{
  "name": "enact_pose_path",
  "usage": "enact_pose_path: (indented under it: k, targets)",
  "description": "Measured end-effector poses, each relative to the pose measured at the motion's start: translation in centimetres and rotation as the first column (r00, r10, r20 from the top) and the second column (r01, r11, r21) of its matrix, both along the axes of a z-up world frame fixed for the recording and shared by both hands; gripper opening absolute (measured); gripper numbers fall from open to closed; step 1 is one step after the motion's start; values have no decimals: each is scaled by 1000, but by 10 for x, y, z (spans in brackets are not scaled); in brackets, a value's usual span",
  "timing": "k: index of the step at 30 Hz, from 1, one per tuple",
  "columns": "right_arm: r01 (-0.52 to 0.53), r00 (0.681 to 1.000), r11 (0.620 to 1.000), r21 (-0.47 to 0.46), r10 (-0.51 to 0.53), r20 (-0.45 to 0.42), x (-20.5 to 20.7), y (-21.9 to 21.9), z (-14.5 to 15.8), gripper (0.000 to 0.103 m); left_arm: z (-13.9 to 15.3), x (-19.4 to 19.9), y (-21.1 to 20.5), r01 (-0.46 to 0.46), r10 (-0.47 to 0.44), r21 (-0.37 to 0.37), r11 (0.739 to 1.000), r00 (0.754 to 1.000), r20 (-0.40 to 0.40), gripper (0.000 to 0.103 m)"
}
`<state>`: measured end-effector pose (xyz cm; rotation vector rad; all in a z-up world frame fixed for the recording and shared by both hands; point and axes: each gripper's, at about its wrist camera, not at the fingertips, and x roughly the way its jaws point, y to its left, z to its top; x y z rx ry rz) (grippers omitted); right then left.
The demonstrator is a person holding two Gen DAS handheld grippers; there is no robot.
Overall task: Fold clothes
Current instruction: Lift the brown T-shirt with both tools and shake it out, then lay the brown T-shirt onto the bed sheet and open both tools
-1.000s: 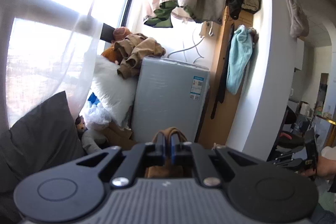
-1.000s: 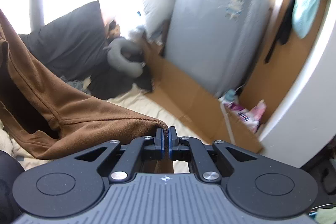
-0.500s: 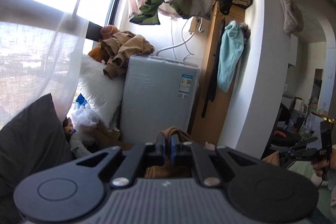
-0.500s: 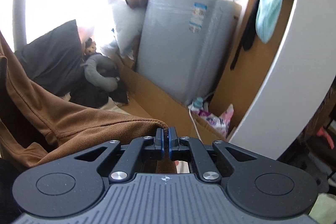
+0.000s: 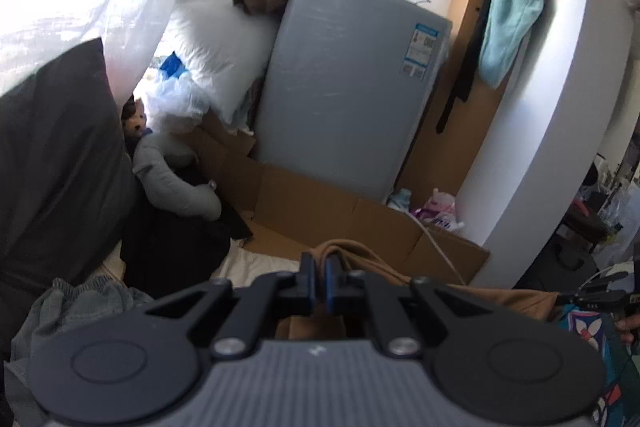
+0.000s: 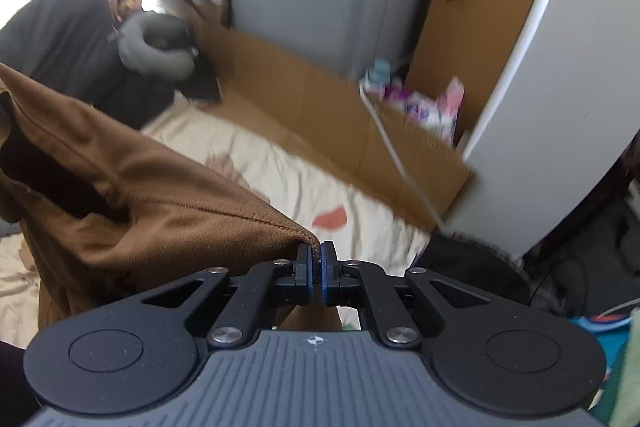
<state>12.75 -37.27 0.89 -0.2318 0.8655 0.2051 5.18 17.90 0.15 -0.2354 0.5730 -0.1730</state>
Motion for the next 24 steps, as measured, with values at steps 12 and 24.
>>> enact_pose_path:
  k: [12, 24]
  targets:
    - [31, 988, 999, -33, -36, -149, 80, -2, -148, 2, -149, 114, 22, -4, 15, 52, 999, 979, -204, 5]
    - [-16, 968, 992, -124, -16, -250, 177, 11, -291, 2, -287, 211, 15, 48, 0, 133, 990, 940, -342, 5]
